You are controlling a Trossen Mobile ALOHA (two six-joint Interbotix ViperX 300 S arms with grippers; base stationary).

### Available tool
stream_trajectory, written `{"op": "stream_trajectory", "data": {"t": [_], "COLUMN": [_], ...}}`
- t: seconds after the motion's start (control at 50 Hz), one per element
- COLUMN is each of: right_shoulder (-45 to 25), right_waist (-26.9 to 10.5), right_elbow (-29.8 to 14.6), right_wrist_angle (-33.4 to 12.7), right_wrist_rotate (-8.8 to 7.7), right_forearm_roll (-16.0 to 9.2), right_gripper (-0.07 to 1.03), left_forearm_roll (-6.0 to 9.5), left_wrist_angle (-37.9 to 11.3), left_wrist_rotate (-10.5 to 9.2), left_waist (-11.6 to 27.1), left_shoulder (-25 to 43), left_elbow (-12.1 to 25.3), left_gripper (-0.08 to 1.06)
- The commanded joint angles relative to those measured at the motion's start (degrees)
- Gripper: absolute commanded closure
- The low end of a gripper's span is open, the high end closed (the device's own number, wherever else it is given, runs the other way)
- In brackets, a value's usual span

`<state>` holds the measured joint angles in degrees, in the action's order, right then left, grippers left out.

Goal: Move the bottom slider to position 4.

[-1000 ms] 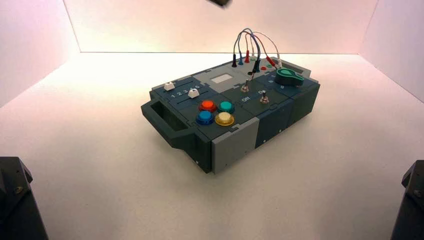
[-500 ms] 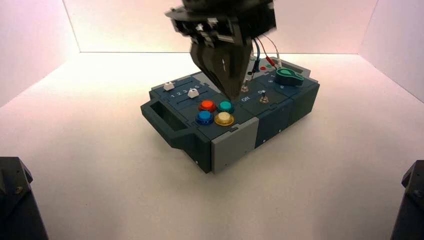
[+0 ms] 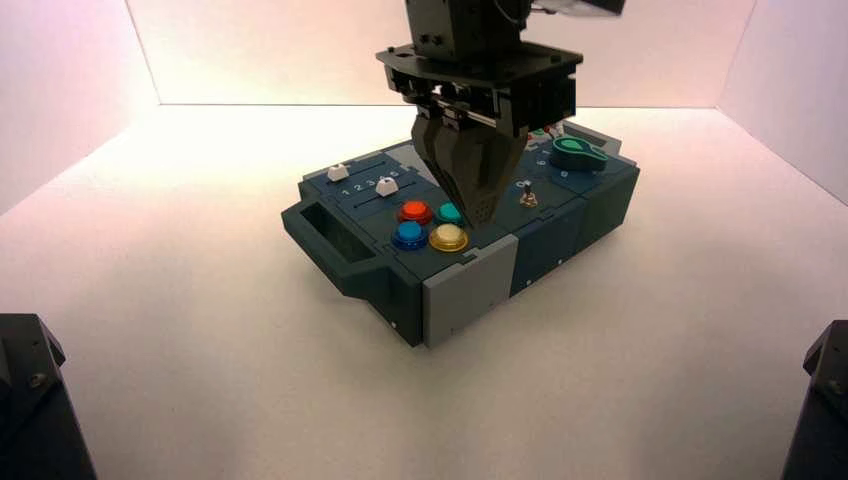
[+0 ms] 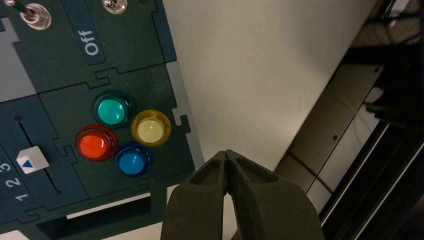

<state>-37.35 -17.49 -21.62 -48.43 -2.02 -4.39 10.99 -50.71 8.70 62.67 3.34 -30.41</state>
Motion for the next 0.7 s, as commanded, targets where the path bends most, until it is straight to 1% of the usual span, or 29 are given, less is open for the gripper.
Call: {"op": "stream_trajectory", "data": {"t": [0.02, 0.04, 0.12, 0.14, 0.16, 0.2, 0.22, 0.26, 0.4, 0.48, 0.5, 0.52, 0.64, 0.7], "right_shoulder": [-2.11, -3.34, -5.19, -5.19, -6.59, -7.12, -8.17, -9.23, -12.48, -14.24, -15.47, -15.82, -19.51, -20.48], "right_waist": [-0.26, -0.26, -0.26, -0.26, -0.26, -0.26, -0.26, -0.18, -0.26, -0.26, -0.26, -0.26, -0.26, -0.26], "right_elbow": [-6.59, -8.26, -10.81, -10.81, -13.01, -13.89, -15.64, -17.58, -23.12, -25.93, -27.86, -28.39, -33.57, -34.89], "right_wrist_angle": [-3.43, -4.57, -6.15, -6.15, -7.56, -8.17, -9.23, -10.28, -14.24, -16.96, -18.72, -19.25, -24.43, -25.84], "right_wrist_rotate": [-0.44, -0.44, -0.44, -0.44, -0.53, -0.53, -0.53, -0.53, -0.62, -0.88, -1.14, -1.14, -1.58, -1.67], "right_forearm_roll": [-0.35, -0.35, -0.53, -0.53, -0.88, -1.05, -1.32, -1.41, -1.85, -2.11, -2.37, -2.46, -3.78, -4.13], "right_gripper": [0.98, 0.98, 0.98, 0.98, 0.98, 0.98, 0.98, 0.98, 0.98, 0.98, 0.98, 0.98, 0.98, 0.98], "left_forearm_roll": [0.18, 0.26, 0.26, 0.26, 0.35, 0.35, 0.35, 0.26, 0.35, 0.26, 0.26, 0.18, -0.35, -0.7], "left_wrist_angle": [-1.49, -1.85, -2.55, -2.55, -2.99, -3.16, -3.52, -3.69, -4.57, -5.27, -5.71, -5.98, -6.42, -6.42], "left_wrist_rotate": [1.58, 2.2, 2.81, 2.81, 3.25, 3.52, 4.04, 4.39, 6.33, 7.03, 7.56, 7.82, 8.53, 8.53], "left_waist": [0.53, 0.62, 1.05, 1.05, 1.41, 1.67, 1.85, 1.85, 1.85, 1.85, 1.85, 1.85, 1.76, 1.85], "left_shoulder": [0.88, 1.49, 2.55, 2.55, 3.16, 3.43, 4.13, 4.66, 7.73, 8.88, 9.67, 10.11, 11.43, 11.69], "left_elbow": [2.99, 3.34, 4.13, 4.13, 4.57, 4.83, 5.45, 5.8, 6.5, 6.68, 6.86, 6.94, 7.91, 8.17], "left_gripper": [1.01, 1.01, 1.01, 1.01, 1.01, 1.01, 1.01, 1.01, 1.01, 1.01, 1.01, 1.01, 1.01, 1.01]}}
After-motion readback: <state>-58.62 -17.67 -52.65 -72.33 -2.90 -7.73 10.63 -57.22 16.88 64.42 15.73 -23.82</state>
